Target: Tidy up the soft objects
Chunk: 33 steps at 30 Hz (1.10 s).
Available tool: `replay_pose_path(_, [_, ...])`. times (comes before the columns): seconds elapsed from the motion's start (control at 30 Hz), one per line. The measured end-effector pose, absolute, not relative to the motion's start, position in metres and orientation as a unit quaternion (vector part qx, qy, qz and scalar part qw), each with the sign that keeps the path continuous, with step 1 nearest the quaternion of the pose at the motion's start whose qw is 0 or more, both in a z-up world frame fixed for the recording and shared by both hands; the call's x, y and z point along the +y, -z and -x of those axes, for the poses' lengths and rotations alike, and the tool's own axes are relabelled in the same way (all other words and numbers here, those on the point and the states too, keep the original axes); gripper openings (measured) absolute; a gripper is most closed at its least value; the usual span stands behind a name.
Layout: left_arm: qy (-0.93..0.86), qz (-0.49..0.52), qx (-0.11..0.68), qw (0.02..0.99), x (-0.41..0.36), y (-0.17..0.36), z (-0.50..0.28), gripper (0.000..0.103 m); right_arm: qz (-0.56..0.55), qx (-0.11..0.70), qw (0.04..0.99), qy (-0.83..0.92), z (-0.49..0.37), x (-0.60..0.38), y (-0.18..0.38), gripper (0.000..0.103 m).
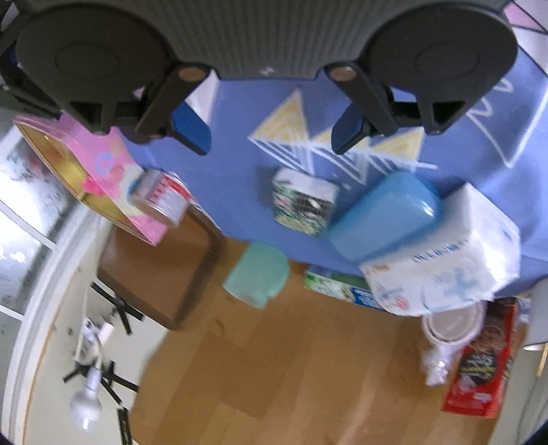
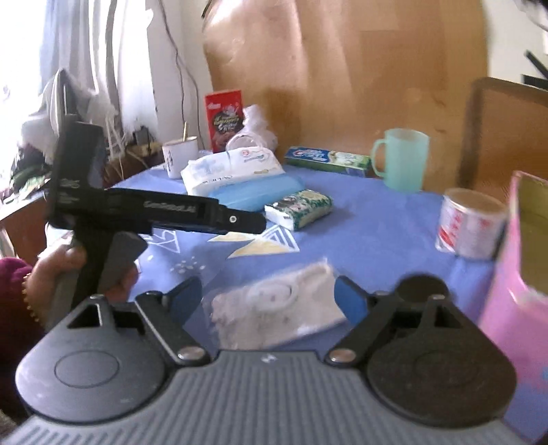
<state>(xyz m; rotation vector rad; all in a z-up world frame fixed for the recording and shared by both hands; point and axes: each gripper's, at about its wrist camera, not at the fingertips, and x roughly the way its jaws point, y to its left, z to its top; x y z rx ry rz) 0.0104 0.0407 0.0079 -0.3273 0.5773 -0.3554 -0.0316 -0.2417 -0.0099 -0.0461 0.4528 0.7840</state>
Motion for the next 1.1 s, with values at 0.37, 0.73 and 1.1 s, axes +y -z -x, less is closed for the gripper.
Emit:
replay_pose_path(0.37, [0.229,0.131,0.332,0.905,-0.007,-0.003,-0.001,0.08,0.058,0.263,0.892,-0.363,0.03,-0.215,0.042,0.09])
replay_pose_path(0.73, [0.234,0.153,0.339,0.898,-0.016,-0.006,0.03,0.073,0.082,0.232,0.902,-0.355,0.031,-0.204,0.044,0.078])
replay_pose_path(1.1, [0.249,0.13,0.267,0.922,-0.034,-0.063,0.042,0.072,0.077,0.131,0.93,-0.333,0.046,-0.221,0.02,0.071])
